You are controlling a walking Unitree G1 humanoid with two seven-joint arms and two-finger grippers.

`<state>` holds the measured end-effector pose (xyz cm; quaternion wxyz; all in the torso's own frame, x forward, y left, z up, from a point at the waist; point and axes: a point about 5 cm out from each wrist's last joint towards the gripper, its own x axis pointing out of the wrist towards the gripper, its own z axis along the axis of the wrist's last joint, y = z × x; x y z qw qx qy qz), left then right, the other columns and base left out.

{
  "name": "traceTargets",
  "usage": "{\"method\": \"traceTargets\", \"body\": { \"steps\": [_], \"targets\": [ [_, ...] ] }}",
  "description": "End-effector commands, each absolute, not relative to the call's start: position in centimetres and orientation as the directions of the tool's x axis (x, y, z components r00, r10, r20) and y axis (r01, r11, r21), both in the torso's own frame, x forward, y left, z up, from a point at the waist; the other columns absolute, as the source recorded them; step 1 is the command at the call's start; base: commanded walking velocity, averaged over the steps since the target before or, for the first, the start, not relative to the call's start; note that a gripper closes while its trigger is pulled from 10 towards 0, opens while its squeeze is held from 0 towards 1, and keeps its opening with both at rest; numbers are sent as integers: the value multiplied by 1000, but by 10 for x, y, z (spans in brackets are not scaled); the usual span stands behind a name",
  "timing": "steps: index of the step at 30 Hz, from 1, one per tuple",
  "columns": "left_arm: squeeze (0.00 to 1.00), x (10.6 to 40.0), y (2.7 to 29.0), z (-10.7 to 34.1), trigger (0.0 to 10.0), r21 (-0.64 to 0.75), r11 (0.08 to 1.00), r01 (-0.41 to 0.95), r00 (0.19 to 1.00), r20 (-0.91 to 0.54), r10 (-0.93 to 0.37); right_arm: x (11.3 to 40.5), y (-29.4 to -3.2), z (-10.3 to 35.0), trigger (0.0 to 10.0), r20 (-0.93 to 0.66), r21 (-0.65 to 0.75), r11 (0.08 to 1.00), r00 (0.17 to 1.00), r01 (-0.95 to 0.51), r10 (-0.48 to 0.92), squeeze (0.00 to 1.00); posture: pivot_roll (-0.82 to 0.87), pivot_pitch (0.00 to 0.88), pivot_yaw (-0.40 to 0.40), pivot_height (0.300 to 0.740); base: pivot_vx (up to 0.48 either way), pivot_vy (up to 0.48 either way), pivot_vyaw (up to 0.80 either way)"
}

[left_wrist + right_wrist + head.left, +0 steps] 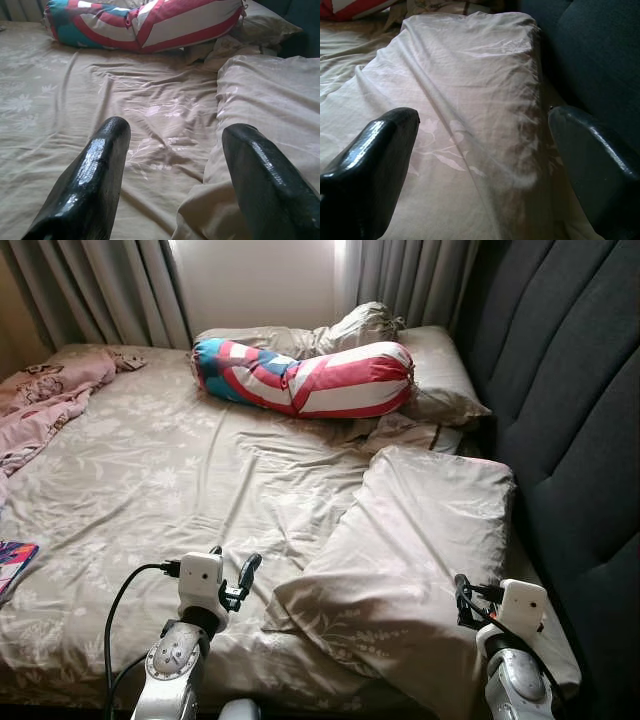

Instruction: Clean up the room

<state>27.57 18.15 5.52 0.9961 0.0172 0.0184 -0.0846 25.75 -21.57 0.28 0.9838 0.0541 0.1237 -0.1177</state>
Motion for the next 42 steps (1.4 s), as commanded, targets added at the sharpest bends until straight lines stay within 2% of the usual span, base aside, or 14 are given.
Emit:
{"method": "traceTargets", "body": {
  "steps": [1, 8, 18, 24, 33, 34, 35, 37, 42],
  "targets": [
    [0, 277, 180, 57, 10000, 33, 983, 181, 983, -38, -180, 259, -219, 4, 10000, -251, 80, 961, 939, 263, -236, 0, -55, 0, -55, 660, 296, 0, 0],
    [0, 277, 180, 58, 10000, 33, 984, 178, 984, -37, -177, 260, -220, 3, 10000, -261, 81, 959, 934, 273, -244, 0, -52, 0, -56, 660, 355, 0, -450],
    [0, 278, 180, 59, 10000, 25, 985, 173, 985, -25, -172, 260, -221, -1, 10000, -296, 61, 964, 927, 259, -230, 0, -52, 0, -58, 660, 375, 0, 0],
    [0, 278, 181, 59, 10000, 28, 984, 174, 985, -28, -173, 264, -218, -1, 10000, -308, 62, 973, 932, 220, -191, 0, -49, 0, -58, 660, 0, 0, 0],
    [0, 280, 181, 69, 10000, 26, 981, 194, 981, -16, -193, 273, -228, -2, 10000, -385, 59, 958, 891, 282, -239, 0, -20, 0, -47, 660, 0, 0, 0],
    [0, 282, 179, 75, 10000, 28, 977, 214, 977, 0, -214, 276, -227, 0, 10000, -375, 92, 956, 899, 277, -224, 4, -6, 0, -45, 660, 0, 0, 0],
    [0, 283, 178, 78, 10000, 31, 975, 222, 975, 7, -223, 278, -226, 2, 10000, -373, 98, 957, 901, 274, -220, 1000, 2, 0, -41, 660, 0, 0, 0],
    [0, 285, 178, 84, 10000, 30, 973, 229, 973, 20, -230, 282, -225, 4, 10000, -372, 96, 958, 903, 269, -216, 1000, 10, 0, -32, 660, 0, 0, 0],
    [0, 284, 180, 95, 10000, 34, 968, 250, 968, 32, -251, 290, -230, 11, 10000, -372, 108, 950, 898, 292, -234, 1000, 22, 75, -8, 660, 0, 0, 0]
  ]
}}
